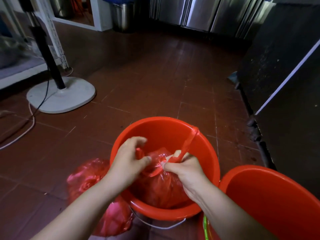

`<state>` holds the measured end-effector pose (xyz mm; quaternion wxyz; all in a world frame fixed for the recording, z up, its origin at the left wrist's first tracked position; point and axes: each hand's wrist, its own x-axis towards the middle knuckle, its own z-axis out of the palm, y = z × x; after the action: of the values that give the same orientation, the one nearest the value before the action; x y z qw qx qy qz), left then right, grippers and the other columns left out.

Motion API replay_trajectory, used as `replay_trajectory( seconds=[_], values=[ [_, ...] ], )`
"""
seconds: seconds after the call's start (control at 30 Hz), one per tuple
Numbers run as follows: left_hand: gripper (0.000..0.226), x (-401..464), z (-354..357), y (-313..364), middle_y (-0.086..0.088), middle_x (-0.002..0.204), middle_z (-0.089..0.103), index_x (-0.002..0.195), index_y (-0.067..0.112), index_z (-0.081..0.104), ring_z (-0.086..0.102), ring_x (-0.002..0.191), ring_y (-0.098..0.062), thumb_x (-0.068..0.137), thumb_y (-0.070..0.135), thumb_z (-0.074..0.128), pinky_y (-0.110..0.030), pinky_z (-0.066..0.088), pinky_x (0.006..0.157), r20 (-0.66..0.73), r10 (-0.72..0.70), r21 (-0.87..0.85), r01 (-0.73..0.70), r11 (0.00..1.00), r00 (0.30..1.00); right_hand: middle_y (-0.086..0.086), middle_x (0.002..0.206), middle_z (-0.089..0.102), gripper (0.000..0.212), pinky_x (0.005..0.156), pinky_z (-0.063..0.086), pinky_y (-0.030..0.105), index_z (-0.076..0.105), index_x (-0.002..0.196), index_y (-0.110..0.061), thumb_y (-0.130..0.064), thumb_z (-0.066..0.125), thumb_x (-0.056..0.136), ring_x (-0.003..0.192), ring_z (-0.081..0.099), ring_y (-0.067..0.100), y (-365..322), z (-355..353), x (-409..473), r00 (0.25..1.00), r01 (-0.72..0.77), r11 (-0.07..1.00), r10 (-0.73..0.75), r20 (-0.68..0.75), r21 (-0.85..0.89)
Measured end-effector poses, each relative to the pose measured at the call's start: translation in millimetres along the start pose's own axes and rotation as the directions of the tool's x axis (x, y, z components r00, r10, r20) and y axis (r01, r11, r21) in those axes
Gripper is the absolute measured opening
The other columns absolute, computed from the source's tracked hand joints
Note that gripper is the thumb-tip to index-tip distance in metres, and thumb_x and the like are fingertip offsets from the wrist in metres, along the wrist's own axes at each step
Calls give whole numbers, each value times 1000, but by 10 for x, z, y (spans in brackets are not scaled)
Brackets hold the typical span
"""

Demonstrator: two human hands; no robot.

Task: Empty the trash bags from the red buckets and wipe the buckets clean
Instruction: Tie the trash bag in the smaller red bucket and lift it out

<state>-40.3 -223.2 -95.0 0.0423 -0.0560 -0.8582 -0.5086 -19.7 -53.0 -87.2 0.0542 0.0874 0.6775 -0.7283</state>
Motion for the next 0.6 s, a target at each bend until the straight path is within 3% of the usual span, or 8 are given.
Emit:
replay_trajectory(
  seconds=[0.03,0.1,0.2,0.23,0.33,0.43,0.53,0.6],
  values=[
    [39,41,18,-1,17,103,56,108,25,62,48,101,-6,74,11,76,-15,34,88,73,135,129,-144,981,988,3,58,63,41,58,50,26,61,48,-21,15,73,65,58,61,15,-9,1,-14,999,47,998,-47,13,-28],
    [35,80,91,50,24,100,56,104,29,68,48,105,-4,75,10,74,-18,32,94,235,224,96,-252,963,946,7,65,63,42,64,51,31,61,50,-21,16,73,67,65,61,18,-34,-6,-42,991,134,989,-132,33,-61],
    [28,91,191,81,20,85,64,86,31,69,58,88,5,78,3,70,-16,41,83,298,197,-75,-183,980,934,13,72,63,38,71,51,36,60,57,-17,17,71,70,72,61,24,-49,-77,-62,975,218,974,-216,50,-59],
    [30,94,209,71,17,81,65,81,33,67,60,82,3,78,4,69,-20,45,80,291,182,-80,-165,983,939,17,74,63,29,72,52,35,58,62,-7,18,69,70,74,62,26,-55,-103,-68,970,237,970,-233,66,-58],
    [24,94,256,62,5,77,68,75,31,65,65,76,-18,81,8,67,-38,52,76,287,103,-64,-88,994,952,17,74,63,23,63,52,24,49,66,7,23,65,71,69,64,18,-28,-155,-51,953,299,950,-292,78,-91],
    [15,97,315,89,9,75,68,75,26,65,64,74,-12,80,13,69,-39,51,76,246,90,-36,-84,996,965,7,68,64,27,54,49,27,50,62,0,21,65,71,61,62,15,19,-191,4,910,405,888,-415,-2,-218],
    [13,95,345,151,8,72,69,73,26,64,64,70,-10,79,15,70,-35,53,72,251,76,-23,-72,997,965,-1,68,61,18,61,47,36,54,64,-17,-2,65,66,66,59,18,132,-222,77,819,452,737,-566,-93,-502],
    [14,120,328,183,5,71,67,73,22,65,61,66,-12,82,12,69,-31,51,70,301,56,-105,-25,994,952,-9,74,60,16,63,46,23,58,72,-23,-10,65,66,67,57,9,198,-234,107,775,442,684,-617,-137,-580]
  ],
)
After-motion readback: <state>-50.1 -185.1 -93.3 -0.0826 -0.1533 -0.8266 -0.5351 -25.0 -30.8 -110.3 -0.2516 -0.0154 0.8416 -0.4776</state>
